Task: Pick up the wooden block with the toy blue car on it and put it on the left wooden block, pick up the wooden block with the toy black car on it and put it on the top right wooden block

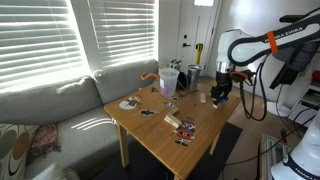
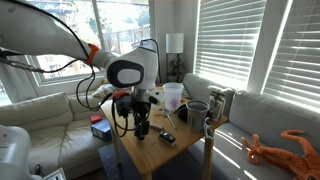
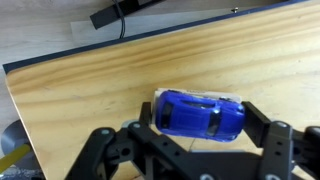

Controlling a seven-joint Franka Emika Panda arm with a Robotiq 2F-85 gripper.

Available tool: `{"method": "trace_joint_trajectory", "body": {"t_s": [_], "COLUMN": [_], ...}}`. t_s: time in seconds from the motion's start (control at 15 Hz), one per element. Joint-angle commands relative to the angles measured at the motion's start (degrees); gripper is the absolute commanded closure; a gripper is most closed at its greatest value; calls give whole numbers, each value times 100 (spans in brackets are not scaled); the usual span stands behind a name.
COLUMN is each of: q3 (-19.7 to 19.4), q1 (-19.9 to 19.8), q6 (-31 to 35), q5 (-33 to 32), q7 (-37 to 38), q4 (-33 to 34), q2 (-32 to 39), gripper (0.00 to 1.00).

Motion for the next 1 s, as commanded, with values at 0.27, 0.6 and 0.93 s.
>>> {"method": "trace_joint_trajectory", "body": {"t_s": [0.27,0.6,0.93], "q3": [2,4,-8], "q1": [35,37,41], "q6": [22,7,-1], "q5": [26,8,18], "q7": [37,17,-24], "q4": [20,31,31], "q2": [64,71,71], "gripper": [38,20,0]}}
